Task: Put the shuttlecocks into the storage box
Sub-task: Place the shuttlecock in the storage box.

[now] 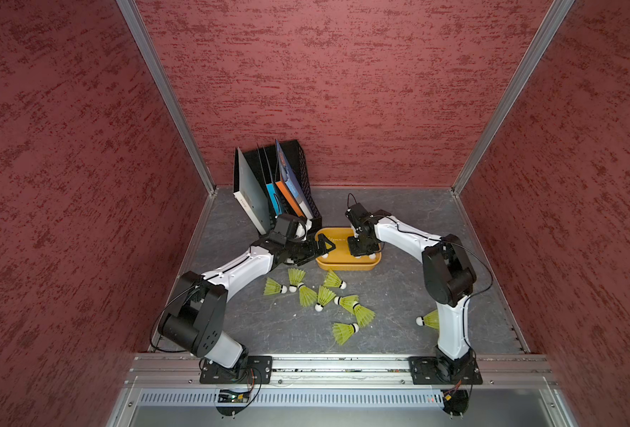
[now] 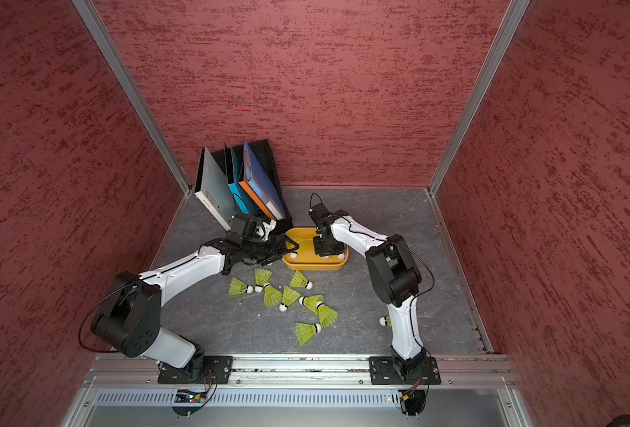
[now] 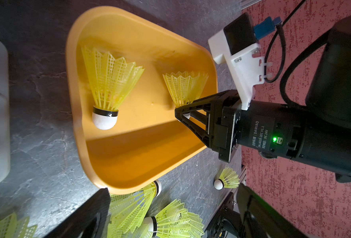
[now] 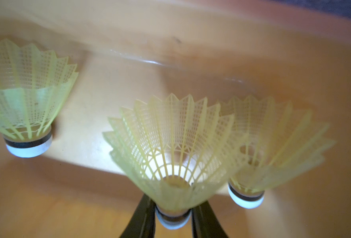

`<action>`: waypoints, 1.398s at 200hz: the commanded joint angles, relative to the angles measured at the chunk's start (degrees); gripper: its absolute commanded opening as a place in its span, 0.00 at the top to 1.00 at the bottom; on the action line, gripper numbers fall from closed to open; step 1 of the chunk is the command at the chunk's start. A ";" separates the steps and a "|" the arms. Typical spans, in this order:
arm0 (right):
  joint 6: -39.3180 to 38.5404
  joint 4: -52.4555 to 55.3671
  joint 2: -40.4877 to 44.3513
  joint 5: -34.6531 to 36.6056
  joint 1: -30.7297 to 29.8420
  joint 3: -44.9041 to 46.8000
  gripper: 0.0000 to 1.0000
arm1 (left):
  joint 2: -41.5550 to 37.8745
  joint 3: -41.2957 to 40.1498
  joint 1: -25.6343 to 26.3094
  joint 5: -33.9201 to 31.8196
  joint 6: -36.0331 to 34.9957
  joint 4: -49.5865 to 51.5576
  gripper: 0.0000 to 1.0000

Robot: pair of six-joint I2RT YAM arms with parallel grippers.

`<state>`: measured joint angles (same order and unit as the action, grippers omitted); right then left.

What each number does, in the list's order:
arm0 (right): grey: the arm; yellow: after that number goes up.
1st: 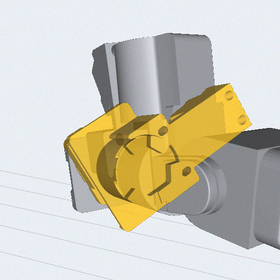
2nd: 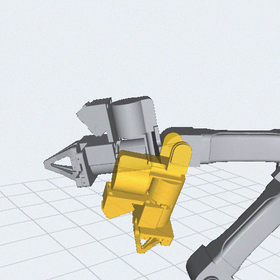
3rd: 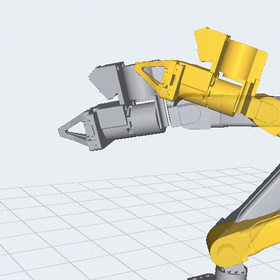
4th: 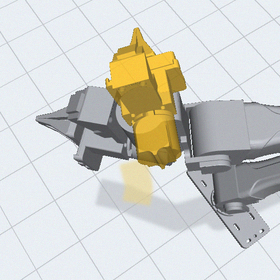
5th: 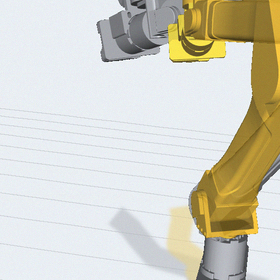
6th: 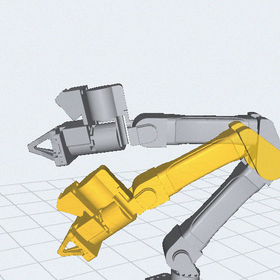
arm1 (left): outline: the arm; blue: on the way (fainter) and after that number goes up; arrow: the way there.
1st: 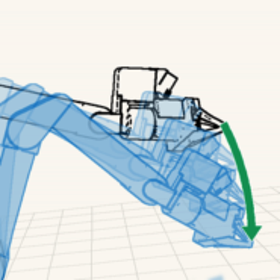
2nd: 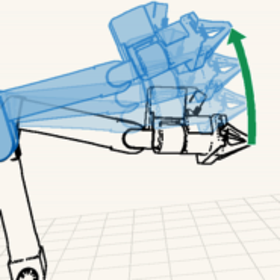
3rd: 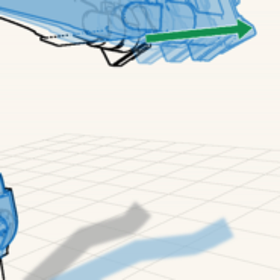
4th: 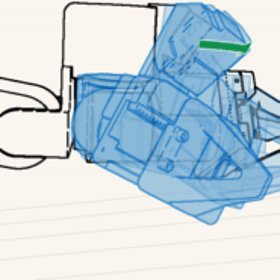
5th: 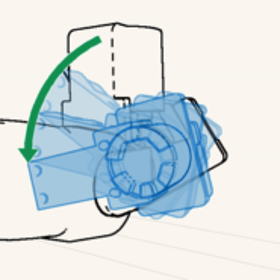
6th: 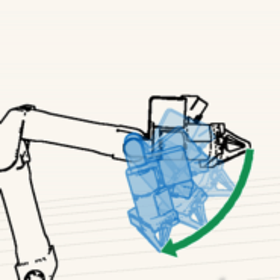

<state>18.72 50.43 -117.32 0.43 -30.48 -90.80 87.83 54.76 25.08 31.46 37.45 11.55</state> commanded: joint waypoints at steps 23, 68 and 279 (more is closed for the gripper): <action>1.40 1.34 -1.03 2.46 0.29 -1.30 0.77 | 0.15 1.31 0.32 0.62 -1.53 -0.09 0.00; 2.09 1.49 -2.14 1.71 0.25 -2.05 0.71 | 0.24 1.49 0.41 0.73 -1.79 0.04 0.00; 8.28 2.66 -3.71 1.15 0.27 -3.78 0.68 | 0.10 1.56 0.41 0.73 -2.70 0.99 0.00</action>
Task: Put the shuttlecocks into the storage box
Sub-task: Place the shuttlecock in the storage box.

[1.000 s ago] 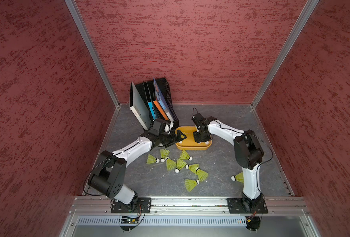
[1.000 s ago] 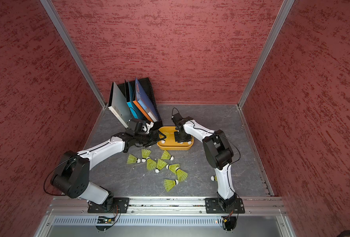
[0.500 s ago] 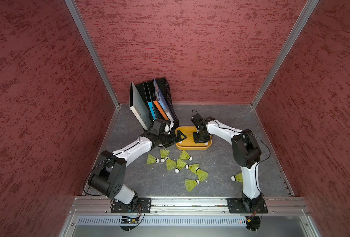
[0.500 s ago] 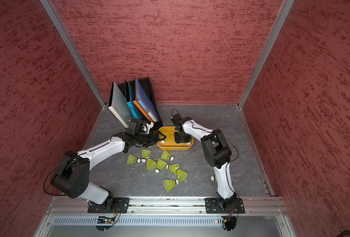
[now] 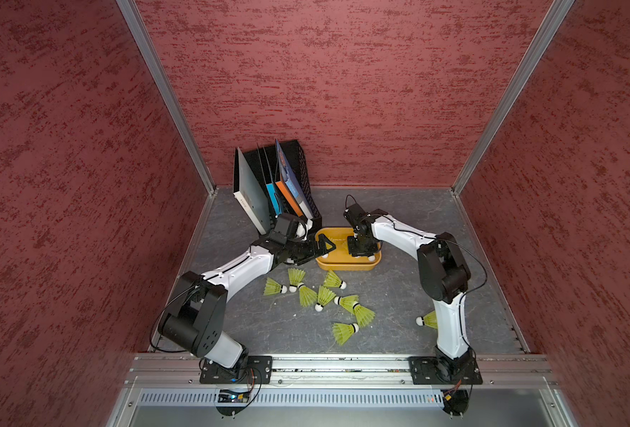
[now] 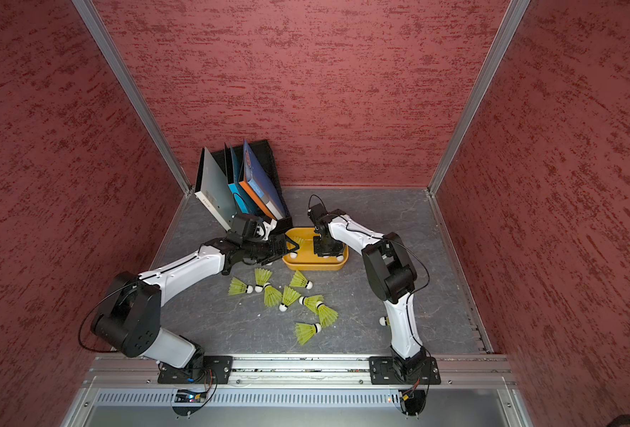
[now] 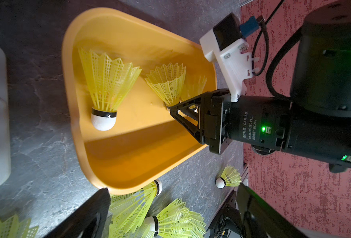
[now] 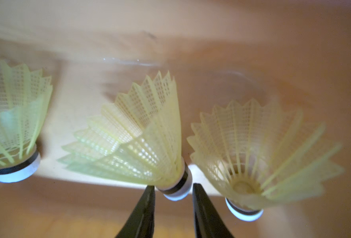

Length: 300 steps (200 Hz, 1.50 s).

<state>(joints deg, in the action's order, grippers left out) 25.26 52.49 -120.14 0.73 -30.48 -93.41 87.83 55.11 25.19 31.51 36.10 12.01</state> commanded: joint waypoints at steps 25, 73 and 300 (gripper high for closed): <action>2.72 0.67 -1.22 0.25 0.25 -1.17 0.72 | 0.06 1.12 0.30 0.67 -1.38 0.45 0.00; 5.14 0.68 -0.98 -0.17 0.28 -0.37 0.76 | 0.04 0.88 0.30 0.66 -1.46 0.60 0.00; 9.21 2.26 11.76 -3.85 0.24 2.35 0.41 | -7.20 -1.32 3.16 -1.84 -6.19 9.39 0.00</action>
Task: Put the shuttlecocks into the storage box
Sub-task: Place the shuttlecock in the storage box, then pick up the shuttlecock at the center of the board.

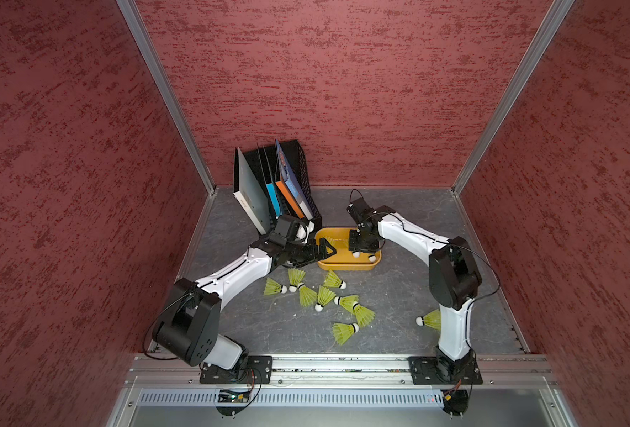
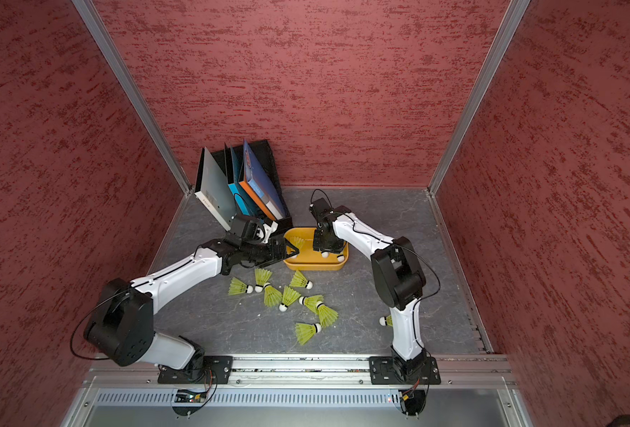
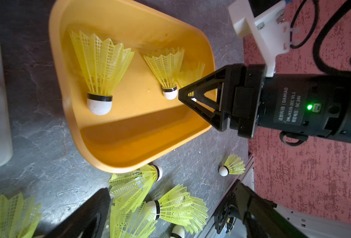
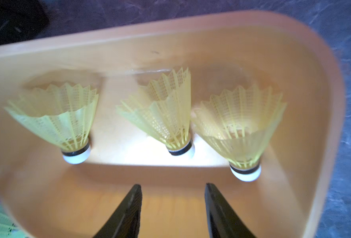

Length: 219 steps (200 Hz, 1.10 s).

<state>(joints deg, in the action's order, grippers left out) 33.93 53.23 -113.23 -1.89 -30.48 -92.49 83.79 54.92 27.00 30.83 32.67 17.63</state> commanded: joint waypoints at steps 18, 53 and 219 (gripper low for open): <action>0.28 1.96 8.15 -1.92 0.15 3.31 0.32 | -5.26 -1.62 2.52 -1.93 -3.95 6.39 0.00; -0.04 2.78 15.25 -3.04 -1.12 8.37 0.11 | -9.49 -3.60 4.83 -3.92 -4.39 10.13 0.00; 11.95 -12.56 59.00 -9.72 -14.59 47.43 0.01 | -16.17 -14.77 28.64 -25.48 0.62 12.04 0.00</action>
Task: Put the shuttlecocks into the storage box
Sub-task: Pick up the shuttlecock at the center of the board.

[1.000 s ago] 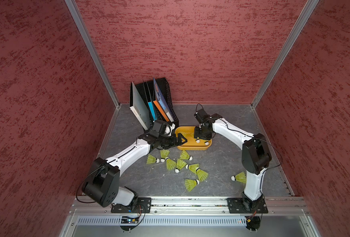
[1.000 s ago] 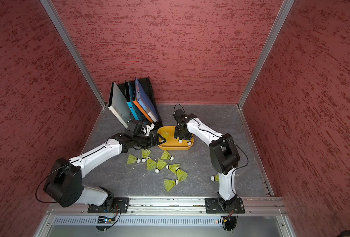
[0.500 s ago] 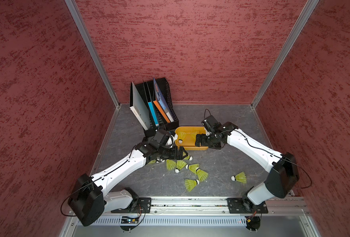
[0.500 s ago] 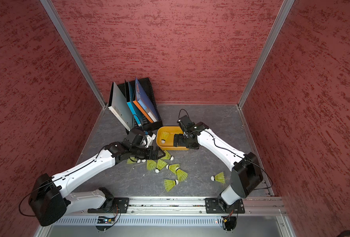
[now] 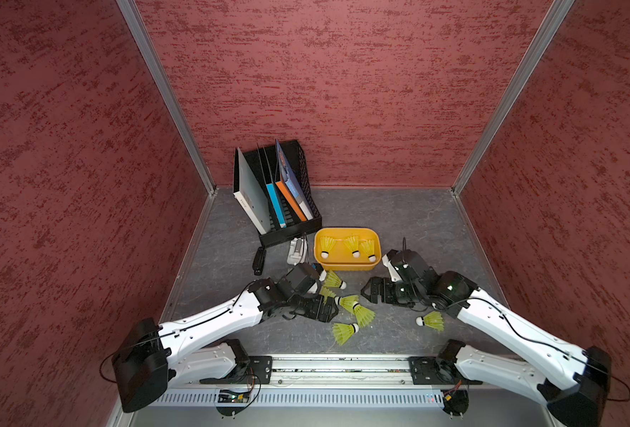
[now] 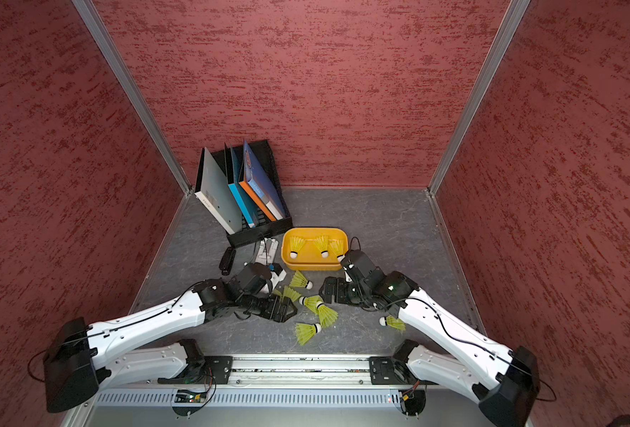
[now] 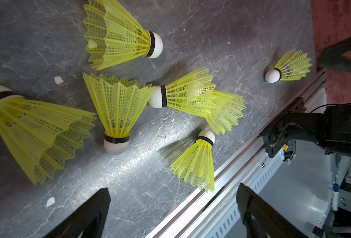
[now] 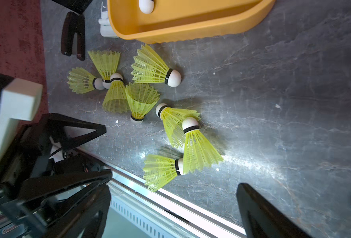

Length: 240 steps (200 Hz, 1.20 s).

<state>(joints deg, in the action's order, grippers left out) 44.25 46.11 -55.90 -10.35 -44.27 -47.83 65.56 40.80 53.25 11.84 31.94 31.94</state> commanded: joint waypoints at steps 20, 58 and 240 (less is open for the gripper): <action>0.30 -6.12 0.66 -2.59 -1.82 3.10 0.01 | 3.90 -1.48 3.53 -9.78 2.07 -2.65 0.01; 0.02 -7.68 2.42 -2.71 -3.11 4.64 0.01 | 8.36 -1.41 6.63 -15.39 1.18 -2.93 0.07; 6.48 -12.26 4.05 -3.45 -3.26 9.43 0.02 | 16.06 -2.99 6.23 -18.19 -9.33 -10.57 0.35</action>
<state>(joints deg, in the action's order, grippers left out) 50.15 35.81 -51.68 -13.54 -47.11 -38.54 80.20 38.24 60.01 -5.56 24.53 23.03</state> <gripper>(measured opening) 0.985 0.672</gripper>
